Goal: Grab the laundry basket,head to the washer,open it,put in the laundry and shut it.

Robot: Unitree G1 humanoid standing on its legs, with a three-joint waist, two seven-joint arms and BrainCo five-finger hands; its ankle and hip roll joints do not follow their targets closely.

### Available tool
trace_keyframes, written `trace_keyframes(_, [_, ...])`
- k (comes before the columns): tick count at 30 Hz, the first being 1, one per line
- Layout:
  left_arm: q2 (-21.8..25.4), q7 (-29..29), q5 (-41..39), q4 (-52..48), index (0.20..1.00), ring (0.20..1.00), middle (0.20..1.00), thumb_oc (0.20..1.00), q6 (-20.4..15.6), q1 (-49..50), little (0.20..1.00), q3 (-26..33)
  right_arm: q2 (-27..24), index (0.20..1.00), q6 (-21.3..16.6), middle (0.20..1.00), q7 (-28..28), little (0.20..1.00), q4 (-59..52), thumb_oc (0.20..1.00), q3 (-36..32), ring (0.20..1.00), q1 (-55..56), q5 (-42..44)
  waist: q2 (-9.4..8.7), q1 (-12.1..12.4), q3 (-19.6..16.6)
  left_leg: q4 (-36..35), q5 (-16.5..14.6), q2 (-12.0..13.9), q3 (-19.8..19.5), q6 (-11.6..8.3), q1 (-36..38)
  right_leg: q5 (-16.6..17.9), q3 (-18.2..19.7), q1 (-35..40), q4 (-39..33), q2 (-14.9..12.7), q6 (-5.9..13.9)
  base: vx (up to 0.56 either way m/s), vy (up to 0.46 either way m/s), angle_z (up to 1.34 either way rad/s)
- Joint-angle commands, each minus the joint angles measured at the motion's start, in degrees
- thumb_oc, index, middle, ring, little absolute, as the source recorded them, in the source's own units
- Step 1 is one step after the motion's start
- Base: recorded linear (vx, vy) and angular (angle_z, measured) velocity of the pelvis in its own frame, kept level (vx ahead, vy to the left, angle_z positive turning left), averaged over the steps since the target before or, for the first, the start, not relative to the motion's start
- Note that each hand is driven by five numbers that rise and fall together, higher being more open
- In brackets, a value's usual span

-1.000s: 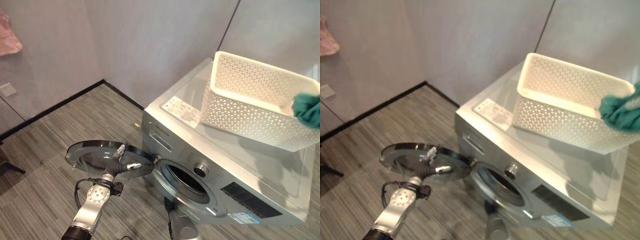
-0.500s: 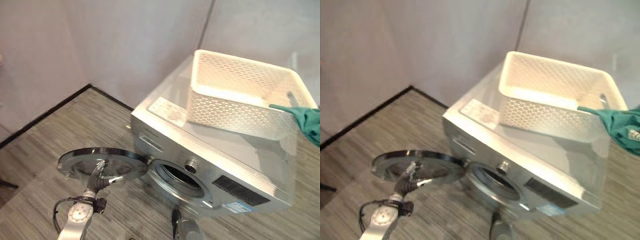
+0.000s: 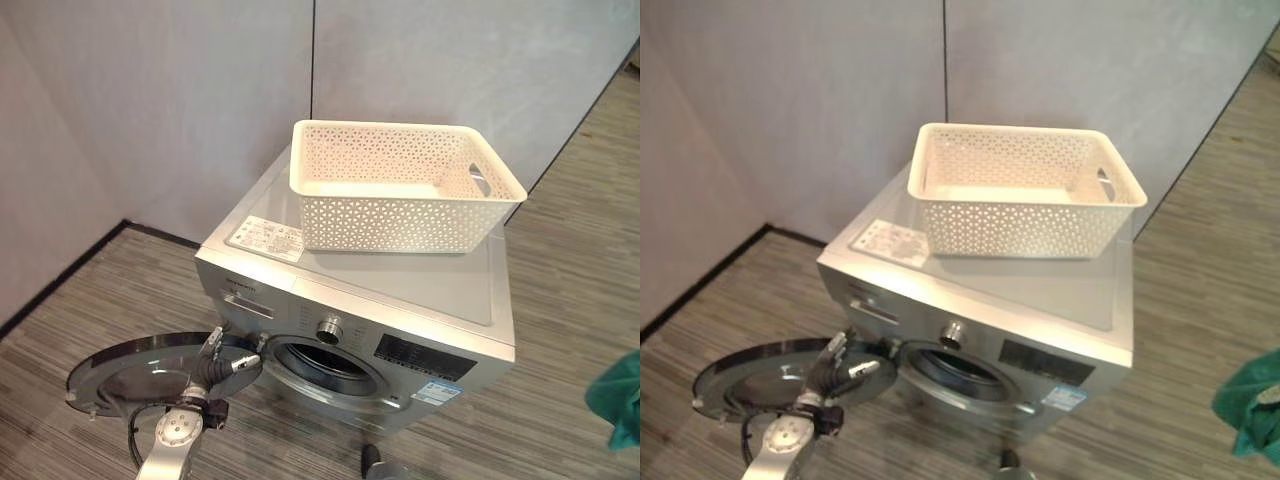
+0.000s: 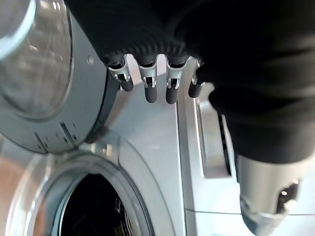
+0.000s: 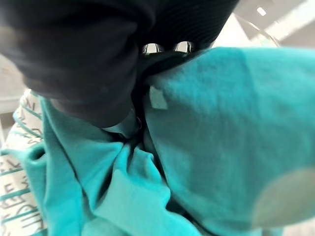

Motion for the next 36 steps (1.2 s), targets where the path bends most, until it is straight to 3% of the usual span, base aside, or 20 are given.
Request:
trace_keyframes(1, [3.78, 0.92, -0.79, -3.97, 1.0, 1.0, 1.0, 1.0, -2.06, -0.09, 1.0, 1.41, 0.64, 0.2, -2.31, 0.2, -1.67, 0.2, -1.41, 0.2, -1.32, 0.2, -0.99, 4.21, -4.1, -1.33, 1.19, 2.79, -6.1, -1.43, -1.63, 6.42, -4.11, 5.55, 0.93, 3.0, 0.23, -5.7, 4.86, 0.0, 0.041, -0.06])
trace_keyframes(4, [4.14, 1.03, -1.19, -3.48, 1.0, 1.0, 1.0, 1.0, -2.21, 0.03, 1.0, 1.18, 2.9, 0.2, -3.42, 0.2, -0.38, 0.2, 0.64, 0.2, 2.57, 0.2, -1.24, 7.4, -4.04, -1.65, 1.66, 2.36, -6.09, -1.92, -1.21, 6.69, -3.74, 5.91, 1.47, 2.49, 0.46, -5.79, 4.87, -0.01, 0.058, -0.09])
trace_keyframes(9, [4.16, 1.03, -1.2, -3.48, 1.0, 1.0, 1.0, 1.0, -2.22, 0.04, 1.0, 1.2, 2.9, 0.2, -3.44, 0.2, -0.4, 0.2, 0.68, 0.2, 2.6, 0.2, -1.26, 7.41, -4.07, -1.64, 1.67, 2.33, -6.08, -1.94, -1.19, 6.7, -3.72, 5.9, 1.5, 2.48, 0.47, -5.8, 4.87, 0.0, 0.017, -0.14])
trace_keyframes(10, [4.01, 1.22, -2.17, -2.92, 1.0, 1.0, 1.0, 1.0, -1.98, -0.03, 1.0, -0.07, 8.39, 0.2, -5.38, 0.2, 6.01, 0.2, 2.85, 0.2, 13.73, 0.2, -3.0, 16.04, -3.11, -1.43, 2.67, 2.27, -6.29, -2.61, -0.78, 6.93, -3.56, 6.62, 1.82, 1.83, 0.37, -6.17, 4.88, -0.01, 0.083, 0.0])
trace_keyframes(11, [4.44, 1.25, -2.24, -2.78, 1.0, 1.0, 1.0, 1.0, -2.05, 0.0, 1.0, 0.32, 8.35, 0.2, -5.78, 0.2, 5.99, 0.2, 3.44, 0.2, 14.34, 0.2, -3.3, 16.55, -3.61, -1.62, 2.72, 2.29, -6.34, -2.66, -0.66, 6.96, -3.49, 6.67, 1.96, 1.82, 0.35, -6.19, 4.89, -0.02, 0.129, -0.03])
trace_keyframes(13, [5.39, 1.35, -2.72, -1.87, 1.0, 1.0, 1.0, 1.0, -2.71, -1.25, 1.0, -2.45, 13.22, 0.2, -8.83, 0.2, 12.24, 0.2, 11.2, 0.2, 28.83, 0.2, -8.12, 29.65, -3.18, -0.24, 4.49, 3.0, -6.06, -3.49, -1.39, 6.46, -5.17, 8.42, 0.93, 1.86, -1.7, -7.69, 5.11, -0.04, 0.08, -0.12])
trace_keyframes(18, [5.68, 1.4, -2.63, -1.98, 1.0, 1.0, 1.0, 1.0, -2.94, -1.55, 1.0, -3.07, 14.51, 0.2, -9.21, 0.2, 13.69, 0.2, 13.34, 0.2, 32.42, 0.2, -9.44, 32.83, -2.93, 0.33, 5.15, 3.29, -5.92, -3.91, -2.0, 6.29, -6.19, 8.99, 0.5, 1.63, -2.34, -8.21, 5.22, -0.04, 0.028, 0.13])
trace_keyframes(19, [5.75, 1.66, -3.03, -2.12, 1.0, 1.0, 1.0, 1.0, -3.51, -1.98, 1.0, -4.03, 16.11, 0.2, -9.17, 0.2, 15.14, 0.2, 16.6, 0.2, 37.47, 0.2, -11.61, 36.5, -2.15, 1.59, 6.27, 3.59, -5.56, -4.27, -2.57, 6.05, -8.0, 9.36, -0.11, 1.08, -3.45, -8.82, 5.29, -0.08, 0.031, 0.29])
trace_keyframes(21, [5.82, 1.67, -3.06, -2.07, 1.0, 1.0, 1.0, 1.0, -3.55, -2.06, 1.0, -3.86, 16.08, 0.2, -9.49, 0.2, 15.16, 0.2, 17.12, 0.2, 37.64, 0.2, -12.03, 36.67, -2.23, 1.34, 6.22, 3.79, -5.61, -4.26, -2.69, 6.07, -8.32, 9.44, -0.25, 0.98, -3.54, -8.85, 5.29, -0.08, 0.045, 0.29])
trace_keyframes(23, [5.73, 2.64, -3.66, -2.34, 1.0, 1.0, 1.0, 1.0, -4.43, -3.85, 1.0, -5.68, 15.9, 0.2, -10.07, 0.2, 15.07, 0.2, 20.6, 0.2, 44.04, 0.2, -17.32, 39.12, -0.77, 3.46, 8.6, 5.28, -5.03, -5.73, -4.35, 6.01, -12.73, 9.17, -1.83, -0.76, -4.04, -10.36, 5.29, -0.18, 0.132, 0.27])
trace_keyframes(30, [5.54, 2.42, -4.46, -3.14, 1.0, 1.0, 1.0, 1.0, -4.9, -4.81, 1.0, -8.1, 14.87, 0.2, -10.95, 0.2, 15.11, 0.2, 19.64, 0.2, 47.4, 0.2, -20.27, 40.52, 0.1, 4.59, 10.75, 7.53, -5.13, -6.3, -6.19, 6.28, -16.64, 8.85, -3.19, -2.48, -2.5, -11.58, 5.21, -0.06, 0.024, 0.33])
trace_keyframes(36, [5.34, 4.33, -5.93, -3.55, 1.0, 1.0, 1.0, 1.0, -5.43, -8.17, 1.0, -10.58, 15.79, 0.2, -12.6, 0.2, 11.87, 0.2, 21.58, 0.2, 49.97, 0.2, -27.78, 42.79, 1.19, 6.04, 14.61, 10.64, -5.18, -5.86, -6.77, 6.66, -21.3, 5.84, -2.46, -7.2, 1.68, -11.32, 4.21, -0.11, 0.008, 0.14])
